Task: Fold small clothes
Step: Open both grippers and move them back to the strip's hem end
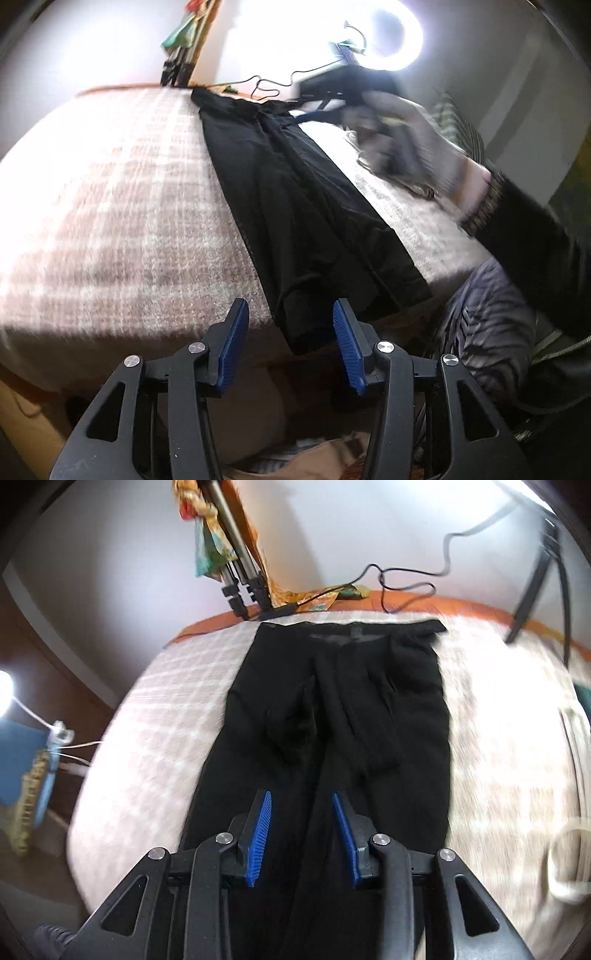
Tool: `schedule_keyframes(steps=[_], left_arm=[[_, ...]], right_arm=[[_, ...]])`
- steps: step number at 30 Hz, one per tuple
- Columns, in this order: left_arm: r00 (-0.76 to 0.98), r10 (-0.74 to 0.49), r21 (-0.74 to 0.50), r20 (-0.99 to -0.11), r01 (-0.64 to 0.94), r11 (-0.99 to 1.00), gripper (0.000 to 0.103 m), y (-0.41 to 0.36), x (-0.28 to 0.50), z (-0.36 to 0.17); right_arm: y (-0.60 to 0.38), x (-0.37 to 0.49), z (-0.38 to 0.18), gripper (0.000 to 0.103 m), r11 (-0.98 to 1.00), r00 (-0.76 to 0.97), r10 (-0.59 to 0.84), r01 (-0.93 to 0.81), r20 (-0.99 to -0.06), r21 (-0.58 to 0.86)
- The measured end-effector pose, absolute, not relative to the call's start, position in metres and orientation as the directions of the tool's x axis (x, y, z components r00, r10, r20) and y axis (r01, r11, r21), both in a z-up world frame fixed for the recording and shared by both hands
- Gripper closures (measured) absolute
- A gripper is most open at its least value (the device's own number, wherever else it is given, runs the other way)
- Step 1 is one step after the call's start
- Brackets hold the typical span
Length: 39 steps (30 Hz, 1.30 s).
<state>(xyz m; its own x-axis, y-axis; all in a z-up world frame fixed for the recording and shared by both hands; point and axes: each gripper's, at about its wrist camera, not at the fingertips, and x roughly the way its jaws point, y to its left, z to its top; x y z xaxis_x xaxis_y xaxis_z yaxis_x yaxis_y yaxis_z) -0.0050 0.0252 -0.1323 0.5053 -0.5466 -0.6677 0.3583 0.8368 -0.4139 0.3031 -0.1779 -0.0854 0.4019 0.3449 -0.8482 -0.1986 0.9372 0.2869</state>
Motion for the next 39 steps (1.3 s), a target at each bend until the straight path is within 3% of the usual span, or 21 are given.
schedule_keyframes(steps=[4,8,12,13,23,24,27,29,30,31,32,33,34,39], left_arm=[[0.46,-0.582,-0.489,-0.671,0.315,0.813,0.057,0.028,0.003,-0.143],[0.446,-0.574,-0.463,-0.687,0.34,0.818,0.062,0.018,0.002,-0.145],[0.423,-0.572,-0.442,-0.702,0.371,0.817,0.092,0.004,0.002,-0.147],[0.423,-0.563,-0.422,-0.71,0.384,0.821,0.096,0.0,0.002,-0.147],[0.47,-0.467,-0.189,-0.749,0.524,0.831,0.098,-0.021,-0.014,-0.133],[0.474,-0.455,-0.175,-0.754,0.522,0.835,0.096,-0.021,-0.014,-0.133],[0.502,-0.402,-0.109,-0.765,0.515,0.85,0.076,-0.023,-0.01,-0.132],[0.507,-0.398,-0.088,-0.764,0.53,0.844,0.076,-0.027,-0.01,-0.133],[0.506,-0.4,-0.08,-0.764,0.541,0.837,0.076,-0.03,-0.009,-0.134],[0.502,-0.403,-0.073,-0.765,0.555,0.829,0.076,-0.032,-0.008,-0.136],[0.493,-0.399,-0.063,-0.773,0.566,0.822,0.079,-0.035,-0.005,-0.14],[0.485,-0.402,-0.068,-0.777,0.57,0.819,0.095,-0.034,-0.005,-0.143],[0.468,-0.411,-0.086,-0.782,0.572,0.816,0.099,-0.034,-0.002,-0.146],[0.461,-0.446,-0.119,-0.767,0.581,0.805,0.1,-0.031,-0.007,-0.141]], right_arm=[[-0.208,0.241,-0.071,0.066,0.935,0.399,0.347,-0.213,-0.849,0.282],[-0.235,0.173,-0.078,0.066,0.941,0.363,0.324,-0.218,-0.874,0.259],[-0.262,0.119,-0.097,0.066,0.943,0.306,0.326,-0.171,-0.895,0.285],[-0.267,0.108,-0.101,0.066,0.937,0.288,0.345,-0.159,-0.893,0.31],[-0.268,0.054,-0.113,0.069,0.925,0.247,0.354,-0.233,-0.902,0.299],[-0.266,0.052,-0.112,0.069,0.927,0.248,0.348,-0.238,-0.904,0.291],[-0.26,0.045,-0.113,0.069,0.921,0.239,0.356,-0.253,-0.903,0.296],[-0.252,0.039,-0.112,0.071,0.916,0.237,0.354,-0.283,-0.905,0.284],[-0.248,0.038,-0.113,0.078,0.915,0.234,0.35,-0.295,-0.907,0.277],[-0.244,0.037,-0.113,0.09,0.914,0.239,0.345,-0.307,-0.908,0.266],[-0.239,0.036,-0.114,0.095,0.909,0.232,0.347,-0.321,-0.909,0.265],[-0.238,0.037,-0.114,0.1,0.908,0.227,0.351,-0.32,-0.908,0.271],[-0.239,0.038,-0.115,0.103,0.908,0.224,0.356,-0.313,-0.907,0.279],[-0.262,0.041,-0.113,0.103,0.895,0.208,0.422,-0.253,-0.883,0.368]])
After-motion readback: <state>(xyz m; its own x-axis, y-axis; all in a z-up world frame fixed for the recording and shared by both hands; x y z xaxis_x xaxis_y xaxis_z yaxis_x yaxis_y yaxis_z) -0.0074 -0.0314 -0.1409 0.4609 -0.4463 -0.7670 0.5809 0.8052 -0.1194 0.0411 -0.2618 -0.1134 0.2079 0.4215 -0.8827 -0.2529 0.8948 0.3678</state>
